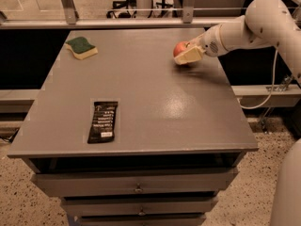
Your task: Move apple near rxbar chocolate
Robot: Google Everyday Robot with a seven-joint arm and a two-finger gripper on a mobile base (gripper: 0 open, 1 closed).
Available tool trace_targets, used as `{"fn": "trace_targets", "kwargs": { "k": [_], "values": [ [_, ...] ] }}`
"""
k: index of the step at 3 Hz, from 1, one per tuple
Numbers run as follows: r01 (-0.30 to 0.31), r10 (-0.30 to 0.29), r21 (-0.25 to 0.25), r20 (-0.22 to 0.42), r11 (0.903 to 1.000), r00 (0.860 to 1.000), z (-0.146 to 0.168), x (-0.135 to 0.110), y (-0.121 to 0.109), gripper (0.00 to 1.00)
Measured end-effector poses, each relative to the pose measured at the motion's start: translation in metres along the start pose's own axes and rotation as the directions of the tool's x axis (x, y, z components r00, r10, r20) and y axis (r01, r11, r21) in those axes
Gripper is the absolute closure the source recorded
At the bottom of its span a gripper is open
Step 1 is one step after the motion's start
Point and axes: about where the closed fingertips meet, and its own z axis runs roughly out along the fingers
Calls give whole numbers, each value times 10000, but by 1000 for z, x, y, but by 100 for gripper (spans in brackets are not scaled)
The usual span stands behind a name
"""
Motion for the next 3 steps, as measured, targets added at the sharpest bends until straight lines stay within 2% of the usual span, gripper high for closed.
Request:
{"fn": "trace_targets", "kwargs": {
  "k": [1,2,3],
  "values": [
    [673,-659,-947,187,9932,9977,-16,-19,27,94],
    [1505,-1517,-2719,167,9505,9883,-49,-21,88,100],
    [1770,-1801,-3568,249,9172,9833,-65,-19,123,100]
  ]
}}
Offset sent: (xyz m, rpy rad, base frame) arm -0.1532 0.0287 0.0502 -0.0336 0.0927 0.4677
